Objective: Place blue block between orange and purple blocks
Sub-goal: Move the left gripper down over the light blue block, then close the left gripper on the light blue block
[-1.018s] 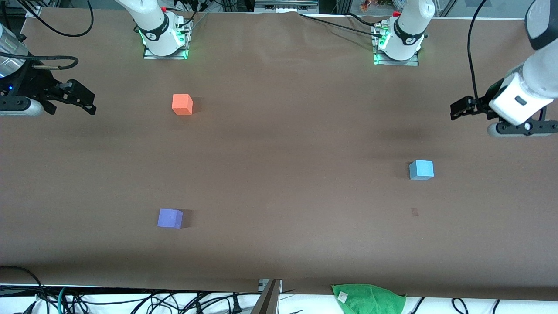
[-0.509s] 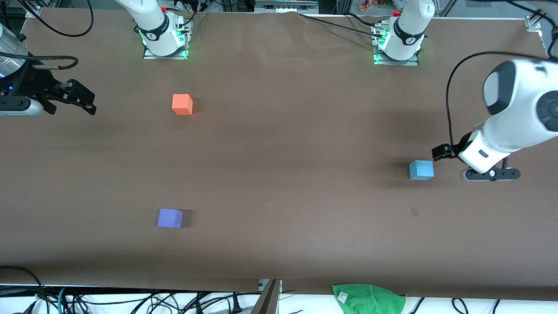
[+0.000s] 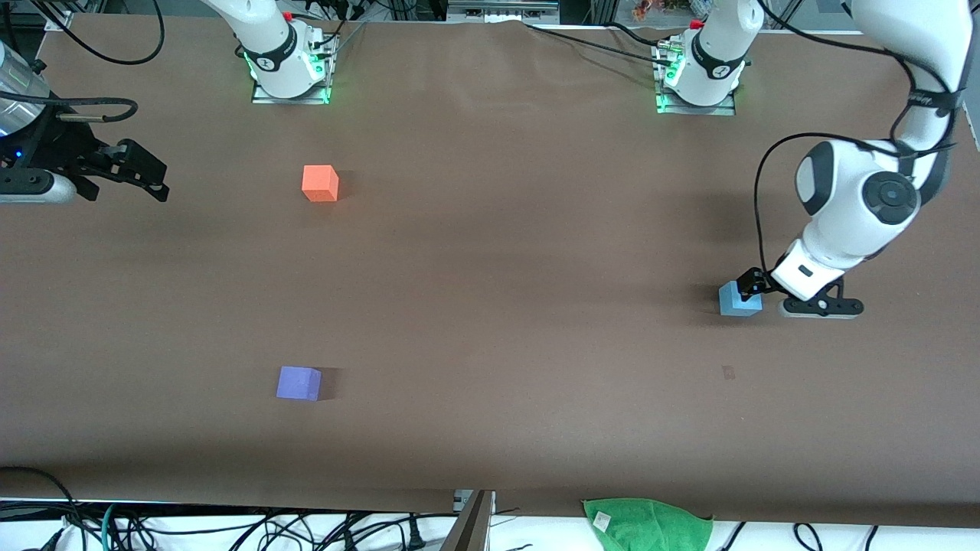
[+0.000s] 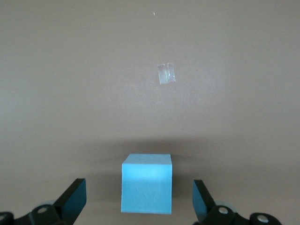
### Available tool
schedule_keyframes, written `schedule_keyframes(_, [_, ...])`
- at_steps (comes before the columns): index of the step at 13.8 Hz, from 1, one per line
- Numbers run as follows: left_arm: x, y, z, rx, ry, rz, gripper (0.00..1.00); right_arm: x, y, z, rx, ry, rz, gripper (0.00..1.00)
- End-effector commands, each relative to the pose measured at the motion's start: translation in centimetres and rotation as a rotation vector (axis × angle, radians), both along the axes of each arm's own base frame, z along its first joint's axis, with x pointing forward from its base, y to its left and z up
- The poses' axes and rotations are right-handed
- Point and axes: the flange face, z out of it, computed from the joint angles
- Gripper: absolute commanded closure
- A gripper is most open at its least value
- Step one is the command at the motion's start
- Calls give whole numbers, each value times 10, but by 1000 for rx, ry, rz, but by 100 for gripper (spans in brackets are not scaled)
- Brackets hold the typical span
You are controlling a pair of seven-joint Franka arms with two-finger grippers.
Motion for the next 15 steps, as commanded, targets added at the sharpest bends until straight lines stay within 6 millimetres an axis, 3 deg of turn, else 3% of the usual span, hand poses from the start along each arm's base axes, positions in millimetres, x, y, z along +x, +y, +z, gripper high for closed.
schedule_keyframes(1, [0,2,-26,5,-26,-30,0,-3,0,6,-3,-1,13,0])
schedule_keyframes(4, [-5,8,-63,0,-42,-49,0,-3,0,6,-3,-1,13,0])
schedule_keyframes(9, [-17,9,-96,-7,8,-53,1,-3,0,5,-3,2,13,0])
schedule_keyframes(10, [-17,9,-98,-7,12,-51,25,-3,0,6,-3,0,14,0])
schedule_keyframes(12, [-19,8,-104,-9,25,-42,62,-3,0,6,-3,0,12,0])
schedule_keyframes(13, [-19,9,-107,-12,31,-35,75,-3,0,6,-3,-1,13,0])
schedule_keyframes(15, [-16,8,-101,-13,22,-33,80,-3,0,6,-3,0,14,0])
